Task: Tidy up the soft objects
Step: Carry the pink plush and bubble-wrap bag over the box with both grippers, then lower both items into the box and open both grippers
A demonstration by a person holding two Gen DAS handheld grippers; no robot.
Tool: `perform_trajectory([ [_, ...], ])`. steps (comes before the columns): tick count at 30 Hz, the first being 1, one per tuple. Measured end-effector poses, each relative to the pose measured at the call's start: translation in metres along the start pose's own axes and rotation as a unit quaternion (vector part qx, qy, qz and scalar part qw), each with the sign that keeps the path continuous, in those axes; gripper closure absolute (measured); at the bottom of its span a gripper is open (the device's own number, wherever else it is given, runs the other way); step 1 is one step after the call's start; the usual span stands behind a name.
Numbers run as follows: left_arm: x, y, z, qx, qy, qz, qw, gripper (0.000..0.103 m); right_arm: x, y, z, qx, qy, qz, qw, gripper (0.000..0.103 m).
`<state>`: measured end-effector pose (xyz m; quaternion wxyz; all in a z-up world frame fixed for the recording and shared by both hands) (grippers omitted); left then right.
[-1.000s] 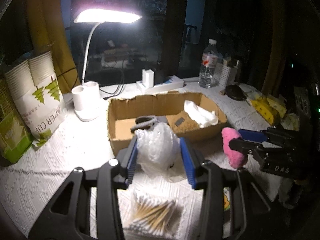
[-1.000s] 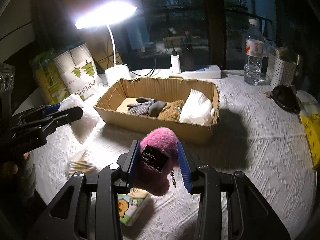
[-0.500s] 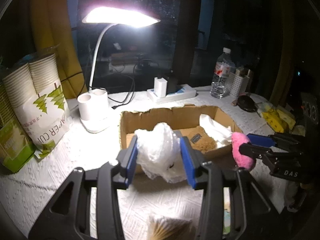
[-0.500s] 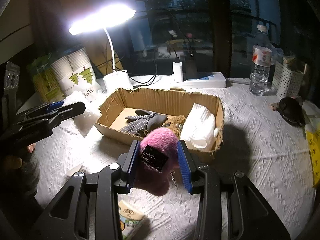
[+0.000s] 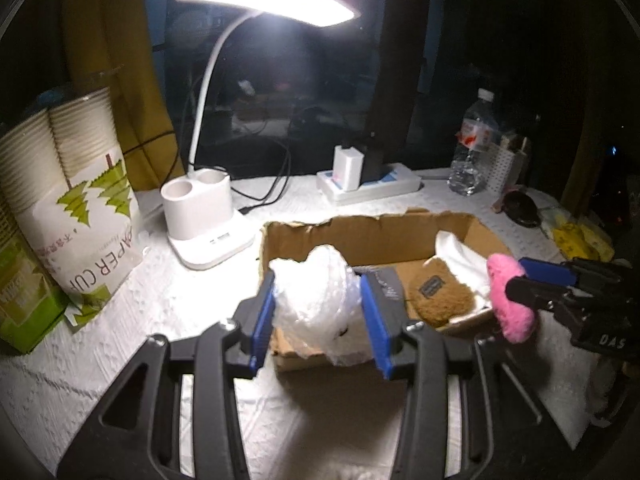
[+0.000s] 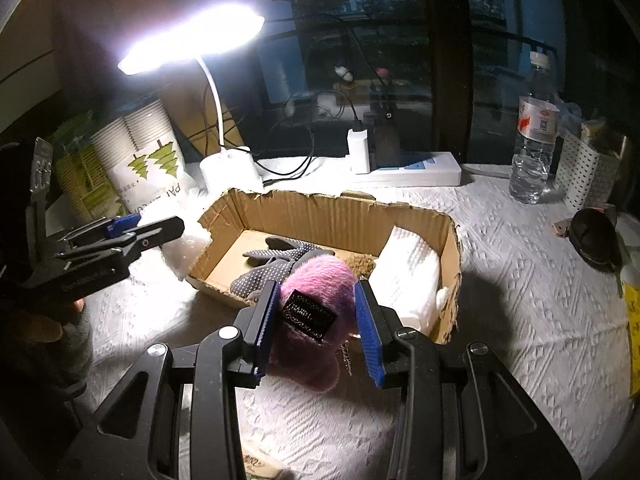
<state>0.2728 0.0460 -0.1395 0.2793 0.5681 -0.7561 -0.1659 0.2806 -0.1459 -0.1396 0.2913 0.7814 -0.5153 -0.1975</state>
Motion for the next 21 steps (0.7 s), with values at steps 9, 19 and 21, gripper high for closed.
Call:
perform_trajectory([
  [9, -0.01, -0.016, 0.001, -0.014, 0.016, -0.005, 0.9998, 0.053, -0.001, -0.013, -0.014, 0.003, 0.003, -0.006, 1.0, 0.063],
  [19, -0.02, -0.031, 0.002, -0.022, 0.021, -0.007, 0.9995, 0.052, 0.0, -0.04, -0.029, 0.0, -0.01, -0.01, 1.0, 0.063],
  [21, -0.022, -0.034, 0.003, -0.024, 0.025, -0.004, 0.9994, 0.051, -0.001, -0.044, -0.031, 0.0, -0.011, -0.01, 1.0, 0.063],
])
Point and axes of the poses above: each gripper's, at about its wrist camera, not at the fingertips, and y roughly against the way its jaws point, x to its right, z to its underside, the point moved 5 cm from there along -y, roughly the way its jaws point, and after that the axes turned 13 degrees about z, right-handed, at the moved point
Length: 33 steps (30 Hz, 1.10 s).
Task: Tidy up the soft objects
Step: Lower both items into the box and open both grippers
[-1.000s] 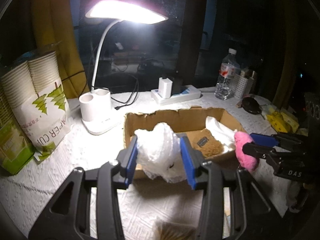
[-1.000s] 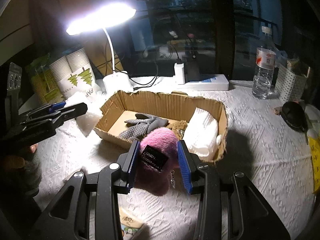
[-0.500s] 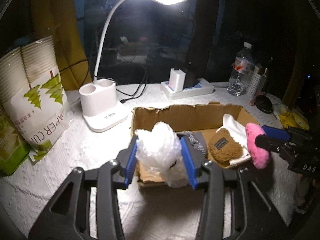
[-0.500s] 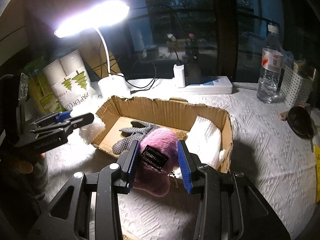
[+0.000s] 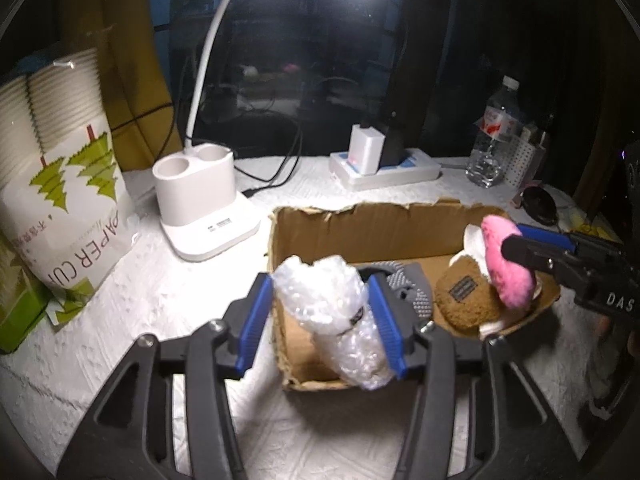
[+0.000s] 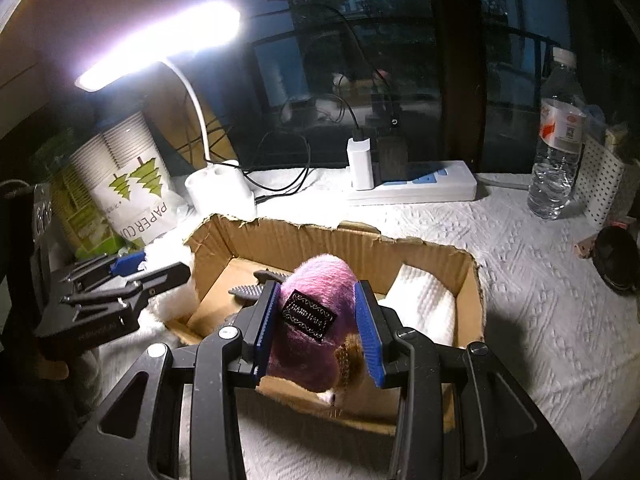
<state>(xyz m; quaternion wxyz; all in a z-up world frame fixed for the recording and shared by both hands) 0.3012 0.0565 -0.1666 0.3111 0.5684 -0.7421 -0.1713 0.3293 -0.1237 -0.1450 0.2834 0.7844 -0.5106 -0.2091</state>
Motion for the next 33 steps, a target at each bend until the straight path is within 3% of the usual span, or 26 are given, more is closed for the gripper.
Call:
perform_trajectory([
  [2, -0.001, -0.002, 0.0, 0.001, 0.003, 0.003, 1.0, 0.044, -0.001, -0.004, -0.002, -0.001, 0.0, 0.0, 1.0, 0.063],
  [3, -0.002, -0.002, 0.0, 0.001, 0.004, 0.007, 1.0, 0.033, -0.002, -0.007, -0.004, -0.001, -0.001, 0.0, 1.0, 0.063],
  [5, -0.002, -0.004, 0.0, 0.003, 0.014, 0.023, 0.9996, 0.029, -0.001, -0.013, -0.006, -0.002, -0.003, 0.001, 1.0, 0.063],
  [13, -0.013, -0.026, 0.019, -0.043, 0.052, 0.033, 0.9972, 0.029, -0.01, -0.038, -0.006, -0.021, 0.006, 0.006, 1.0, 0.063],
  [17, -0.006, -0.02, 0.026, -0.046, 0.056, 0.058, 0.9957, 0.029, -0.013, -0.05, -0.001, -0.035, 0.01, 0.008, 0.999, 0.062],
  [25, 0.001, -0.016, 0.029, -0.052, 0.048, 0.064, 0.9954, 0.029, -0.019, -0.06, 0.003, -0.05, 0.02, 0.01, 0.998, 0.06],
  [33, 0.001, -0.005, 0.026, -0.039, 0.037, 0.048, 0.9974, 0.029, -0.017, -0.049, 0.0, -0.04, 0.02, 0.024, 0.999, 0.056],
])
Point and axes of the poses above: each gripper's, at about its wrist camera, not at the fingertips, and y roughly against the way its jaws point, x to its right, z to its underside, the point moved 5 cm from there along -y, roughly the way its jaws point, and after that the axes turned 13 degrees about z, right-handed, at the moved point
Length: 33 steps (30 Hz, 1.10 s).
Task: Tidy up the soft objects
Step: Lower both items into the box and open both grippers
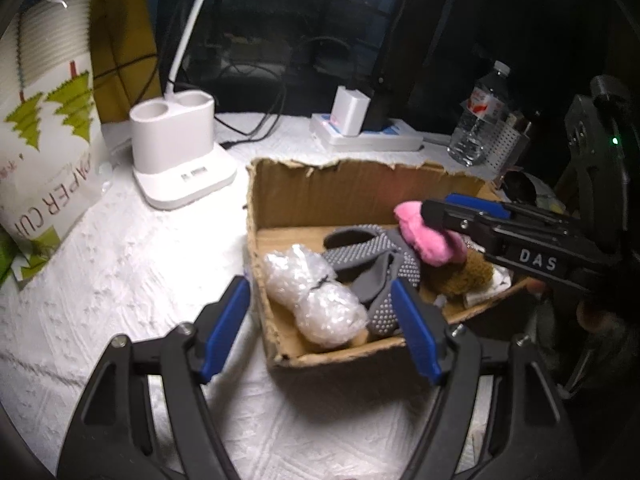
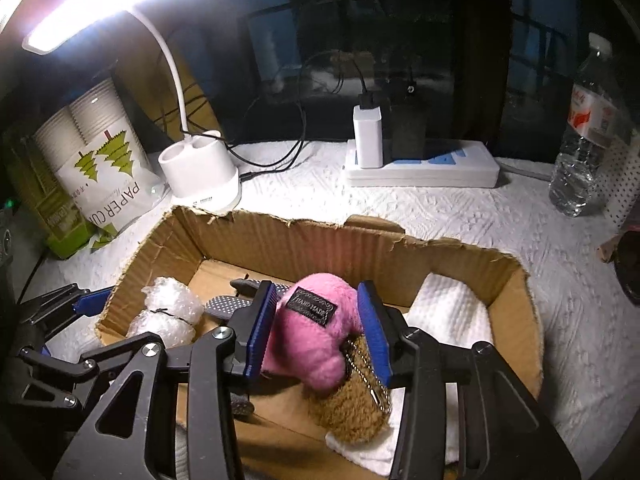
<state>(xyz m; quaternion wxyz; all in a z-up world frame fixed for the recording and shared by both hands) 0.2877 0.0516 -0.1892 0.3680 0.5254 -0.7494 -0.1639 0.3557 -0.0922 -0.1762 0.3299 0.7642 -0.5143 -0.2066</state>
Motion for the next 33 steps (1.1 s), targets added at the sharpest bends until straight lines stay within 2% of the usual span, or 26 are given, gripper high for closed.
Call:
perform_trajectory([
  [2, 0.0, 0.003, 0.0, 0.004, -0.001, -0.006, 1.0, 0.029, 0.0, 0.006, -0.001, 0.007, -0.001, 0.001, 1.0, 0.051],
  [22, 0.023, 0.049, 0.004, 0.056, -0.02, -0.013, 0.9982, 0.028, -0.01, 0.07, 0.01, 0.039, 0.011, 0.013, 0.999, 0.051],
  [33, 0.038, 0.076, 0.015, 0.072, -0.034, -0.013, 0.9967, 0.025, -0.022, 0.105, 0.029, 0.052, 0.015, 0.015, 0.998, 0.048],
])
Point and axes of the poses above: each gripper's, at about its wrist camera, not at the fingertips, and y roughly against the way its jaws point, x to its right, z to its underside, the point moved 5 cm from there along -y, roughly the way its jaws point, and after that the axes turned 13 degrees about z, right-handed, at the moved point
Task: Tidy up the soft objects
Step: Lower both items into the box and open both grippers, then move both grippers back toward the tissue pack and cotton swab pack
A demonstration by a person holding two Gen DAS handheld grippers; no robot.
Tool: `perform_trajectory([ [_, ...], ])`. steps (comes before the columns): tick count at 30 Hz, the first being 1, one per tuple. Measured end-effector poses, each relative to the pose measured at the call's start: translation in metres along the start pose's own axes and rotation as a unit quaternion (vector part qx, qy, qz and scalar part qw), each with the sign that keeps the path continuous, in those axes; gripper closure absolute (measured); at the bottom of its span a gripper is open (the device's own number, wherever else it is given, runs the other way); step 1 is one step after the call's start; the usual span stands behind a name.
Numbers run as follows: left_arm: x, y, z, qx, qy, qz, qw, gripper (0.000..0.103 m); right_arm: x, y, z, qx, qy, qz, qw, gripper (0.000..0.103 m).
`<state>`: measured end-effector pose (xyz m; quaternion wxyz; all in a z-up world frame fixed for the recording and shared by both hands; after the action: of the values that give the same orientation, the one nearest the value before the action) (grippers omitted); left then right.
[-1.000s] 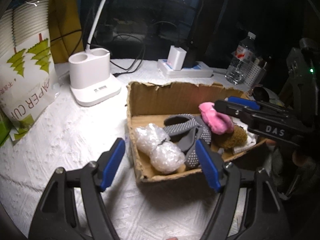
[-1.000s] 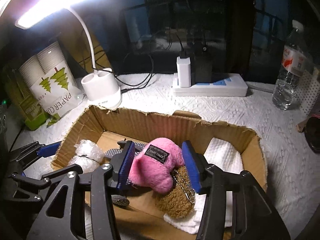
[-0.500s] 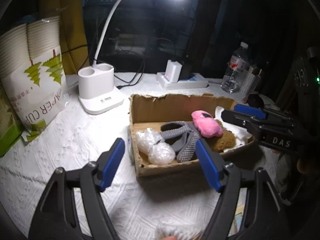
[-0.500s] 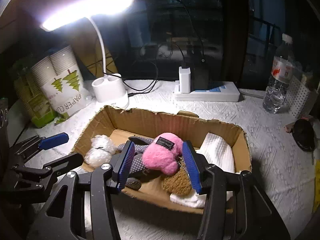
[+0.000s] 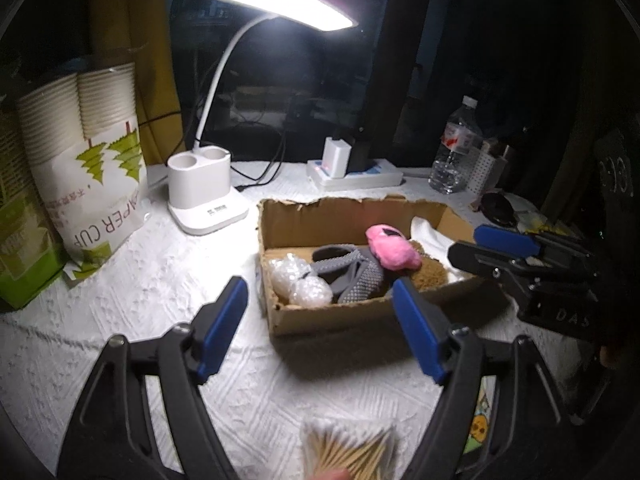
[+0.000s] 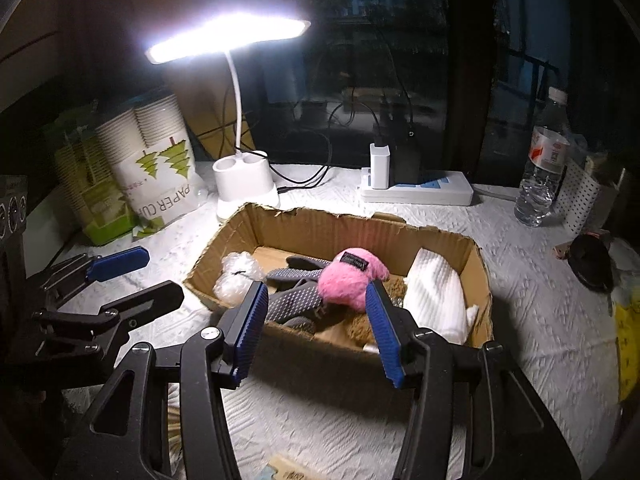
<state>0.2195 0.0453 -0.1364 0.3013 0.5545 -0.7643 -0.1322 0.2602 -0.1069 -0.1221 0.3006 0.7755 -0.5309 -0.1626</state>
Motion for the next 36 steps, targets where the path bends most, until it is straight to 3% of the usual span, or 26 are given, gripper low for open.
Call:
perform_trajectory([
  [5, 0.007, 0.015, 0.004, 0.012, -0.002, 0.001, 0.9999, 0.016, -0.001, 0.016, 0.008, 0.006, -0.002, 0.001, 1.0, 0.045],
  [20, 0.024, 0.04, 0.026, 0.009, -0.011, 0.006, 0.9999, 0.016, -0.008, 0.049, 0.04, 0.007, -0.001, 0.01, 1.0, 0.044],
  [36, 0.03, 0.046, 0.059, -0.01, -0.011, 0.008, 0.9999, 0.016, -0.014, 0.055, 0.085, -0.018, -0.009, 0.011, 1.0, 0.044],
])
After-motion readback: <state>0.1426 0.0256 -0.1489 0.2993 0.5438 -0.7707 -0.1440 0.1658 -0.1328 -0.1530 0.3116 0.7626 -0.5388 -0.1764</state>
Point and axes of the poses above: each gripper's, at about its wrist camera, not at the fingertips, and y roughly against the way its jaws point, x to its right, z to its underside, the point moved 5 cm from there along -y, roughly the way its jaws point, and after that the axes turned 13 degrees about z, right-handed, at the moved point
